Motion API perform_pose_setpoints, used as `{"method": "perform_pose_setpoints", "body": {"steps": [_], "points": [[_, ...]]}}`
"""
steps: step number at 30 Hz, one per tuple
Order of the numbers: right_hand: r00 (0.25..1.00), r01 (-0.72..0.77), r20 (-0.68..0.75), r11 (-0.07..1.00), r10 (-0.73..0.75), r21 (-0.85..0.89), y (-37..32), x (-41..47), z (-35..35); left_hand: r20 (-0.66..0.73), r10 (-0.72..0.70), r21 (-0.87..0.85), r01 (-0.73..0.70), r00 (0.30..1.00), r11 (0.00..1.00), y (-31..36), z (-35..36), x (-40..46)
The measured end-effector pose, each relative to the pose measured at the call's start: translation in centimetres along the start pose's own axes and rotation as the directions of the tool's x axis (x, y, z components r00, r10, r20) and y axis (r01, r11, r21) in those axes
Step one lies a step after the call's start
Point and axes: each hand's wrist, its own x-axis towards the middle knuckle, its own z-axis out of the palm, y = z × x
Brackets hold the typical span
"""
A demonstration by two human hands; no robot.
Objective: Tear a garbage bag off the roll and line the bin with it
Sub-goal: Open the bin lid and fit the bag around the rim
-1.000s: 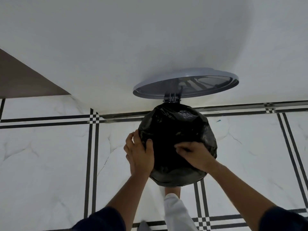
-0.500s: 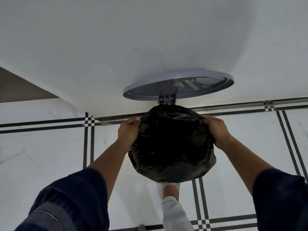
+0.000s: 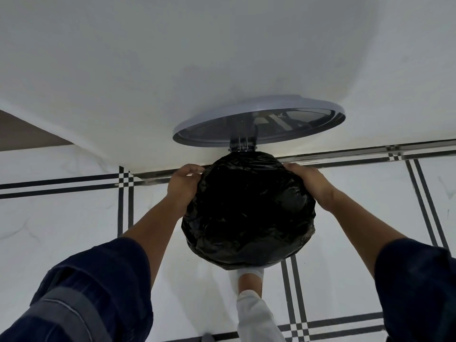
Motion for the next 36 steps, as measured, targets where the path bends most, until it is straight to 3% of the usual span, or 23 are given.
{"method": "perform_pose_setpoints", "body": {"steps": [3, 7, 12, 15, 17, 19, 21, 24, 28, 32, 36], "points": [[0.983, 0.064, -0.159, 0.979, -0.095, -0.191, 0.7, 0.7, 0.3, 0.045, -0.033, -0.008, 0.033, 0.998, 0.999, 0.6, 0.2, -0.1], [0.973, 0.078, -0.22, 0.997, -0.075, 0.006, 0.9, 1.1, 1.3, 0.062, -0.054, -0.015, 0.055, 0.997, 0.998, 0.3, 0.5, -0.1], [0.929, 0.031, -0.37, 0.999, -0.016, 0.036, 0.9, 1.3, 3.1, -0.007, -0.059, 0.051, 0.059, 0.998, 0.997, -0.3, 0.9, 0.3], [0.925, -0.061, -0.373, 0.998, 0.07, 0.035, 0.2, 1.6, 2.7, -0.084, -0.048, 0.076, 0.054, 0.995, 0.996, -1.1, 0.6, 0.3], [0.925, -0.106, -0.372, 0.993, 0.079, -0.054, 0.4, 1.9, 2.1, -0.131, -0.052, 0.077, 0.063, 0.99, 0.995, -1.5, 0.3, -0.3], [0.905, -0.101, -0.426, 0.966, -0.01, -0.237, 1.1, 1.5, 1.6, -0.162, -0.05, 0.056, 0.059, 0.986, 0.997, -2.0, 0.0, -1.4], [0.845, -0.024, -0.519, 0.962, -0.125, -0.271, 2.2, 0.0, 1.5, -0.172, -0.082, -0.002, 0.083, 0.982, 0.997, -2.7, -0.1, -2.8], [0.831, 0.111, -0.538, 0.989, -0.145, -0.095, 3.0, -4.3, 1.7, -0.178, -0.11, -0.109, 0.091, 0.978, 0.99, -3.8, -0.3, -5.4], [0.94, 0.014, -0.339, 0.994, 0.024, 0.108, 6.7, -7.7, 2.0, -0.1, -0.203, -0.217, 0.177, 0.974, 0.96, -5.7, 0.0, -9.5], [0.962, 0.023, -0.26, 0.92, 0.087, 0.391, 8.6, -8.6, 1.7, 0.083, -0.247, -0.377, 0.26, 0.965, 0.889, -8.0, 0.8, -12.7], [0.963, -0.093, -0.147, 0.79, 0.226, 0.606, 9.0, -8.4, 1.3, -0.058, -0.242, -0.527, 0.176, 0.969, 0.832, -9.2, 1.0, -13.4]]}}
